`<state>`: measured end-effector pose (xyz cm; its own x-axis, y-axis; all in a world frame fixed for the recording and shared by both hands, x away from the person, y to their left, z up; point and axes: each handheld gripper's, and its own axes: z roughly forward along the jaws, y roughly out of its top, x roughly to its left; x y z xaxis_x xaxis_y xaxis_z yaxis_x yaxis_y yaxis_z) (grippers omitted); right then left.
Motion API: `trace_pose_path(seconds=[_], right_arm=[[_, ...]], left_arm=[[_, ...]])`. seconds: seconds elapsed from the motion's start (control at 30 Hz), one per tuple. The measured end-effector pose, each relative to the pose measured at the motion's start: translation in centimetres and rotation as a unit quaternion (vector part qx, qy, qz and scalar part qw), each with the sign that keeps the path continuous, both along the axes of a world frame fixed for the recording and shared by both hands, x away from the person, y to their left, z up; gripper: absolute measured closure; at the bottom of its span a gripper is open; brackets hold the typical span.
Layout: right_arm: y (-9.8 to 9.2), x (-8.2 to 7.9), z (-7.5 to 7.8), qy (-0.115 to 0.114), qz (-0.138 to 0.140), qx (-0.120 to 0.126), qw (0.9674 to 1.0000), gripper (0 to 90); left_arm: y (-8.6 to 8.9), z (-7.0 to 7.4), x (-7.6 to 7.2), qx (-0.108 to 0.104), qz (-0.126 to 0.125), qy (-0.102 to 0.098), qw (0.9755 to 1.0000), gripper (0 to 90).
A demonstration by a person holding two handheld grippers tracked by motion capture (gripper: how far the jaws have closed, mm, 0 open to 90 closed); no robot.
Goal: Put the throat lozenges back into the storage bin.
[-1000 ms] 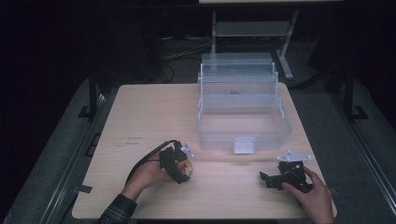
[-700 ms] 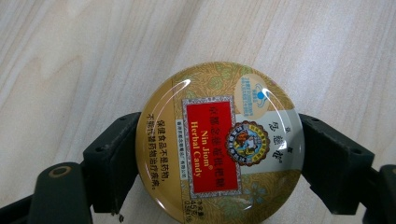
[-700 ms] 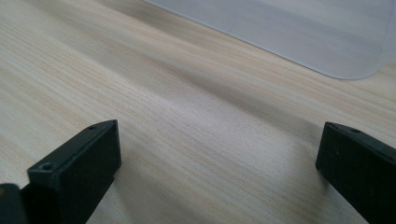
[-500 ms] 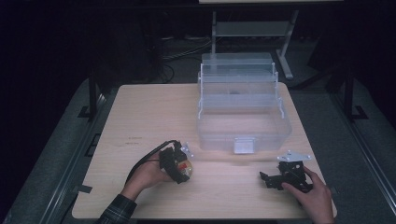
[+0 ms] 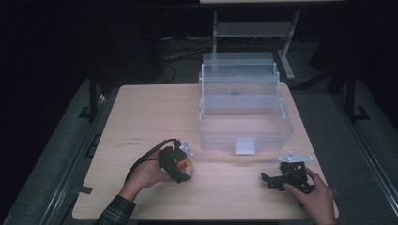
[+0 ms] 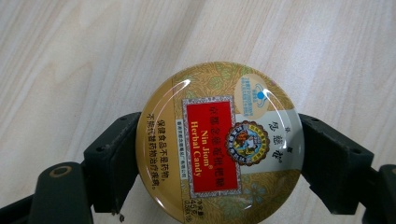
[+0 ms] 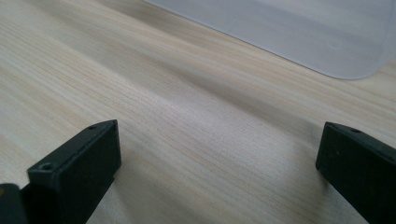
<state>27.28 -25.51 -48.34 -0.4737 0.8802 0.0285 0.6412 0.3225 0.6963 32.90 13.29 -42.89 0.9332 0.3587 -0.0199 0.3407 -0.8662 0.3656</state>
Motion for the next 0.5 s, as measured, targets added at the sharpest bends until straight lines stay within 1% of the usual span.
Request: trace_pose_path(seconds=[0.3, 0.5], right_arm=[[0.0, 0.0, 0.0, 0.0, 0.0, 0.0, 1.0, 0.0], [0.0, 0.0, 0.0, 0.0, 0.0, 0.0, 1.0, 0.0]], left_arm=[[0.0, 1.1, 0.0, -0.009, 0.005, -0.002, 0.9999, 19.6], [-0.1, 1.6, 0.0, -0.006, -0.001, -0.003, 1.0, 19.6]])
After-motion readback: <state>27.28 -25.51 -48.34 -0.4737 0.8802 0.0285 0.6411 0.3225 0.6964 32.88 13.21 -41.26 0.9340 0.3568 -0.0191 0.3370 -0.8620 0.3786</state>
